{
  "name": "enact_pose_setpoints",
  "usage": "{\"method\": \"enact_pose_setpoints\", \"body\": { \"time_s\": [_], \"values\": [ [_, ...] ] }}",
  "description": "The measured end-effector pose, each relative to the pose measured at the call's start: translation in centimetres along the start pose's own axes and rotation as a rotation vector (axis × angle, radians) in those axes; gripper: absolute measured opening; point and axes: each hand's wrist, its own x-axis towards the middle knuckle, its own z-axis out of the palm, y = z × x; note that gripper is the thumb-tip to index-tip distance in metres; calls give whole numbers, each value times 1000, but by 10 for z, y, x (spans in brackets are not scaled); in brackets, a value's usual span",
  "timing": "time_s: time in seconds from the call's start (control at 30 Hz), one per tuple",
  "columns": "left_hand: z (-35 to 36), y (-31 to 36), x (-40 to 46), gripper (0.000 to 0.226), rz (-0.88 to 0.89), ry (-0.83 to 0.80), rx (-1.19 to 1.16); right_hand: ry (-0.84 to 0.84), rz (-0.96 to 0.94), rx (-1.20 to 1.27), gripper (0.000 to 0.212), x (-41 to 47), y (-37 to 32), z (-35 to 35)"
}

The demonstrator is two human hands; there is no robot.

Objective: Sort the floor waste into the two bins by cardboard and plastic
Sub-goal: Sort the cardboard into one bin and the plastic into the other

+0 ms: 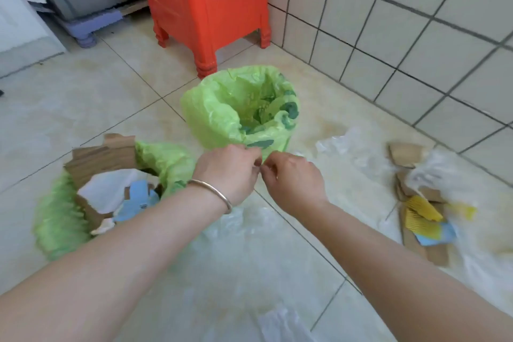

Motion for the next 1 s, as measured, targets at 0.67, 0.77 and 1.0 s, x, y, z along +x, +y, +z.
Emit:
{"method": "enact_pose_setpoints", "body": {
  "time_s": [0.67,0.77,1.0],
  "values": [
    [204,344,31,30,250,-550,-268,-135,520,203,20,-185,381,5],
    [221,340,30,29,289,-553,-218,-228,534,206,23,-188,389,24],
    [258,333,53,21,264,-502,-51,-305,584,107,35,-200,393,59]
  ]
}}
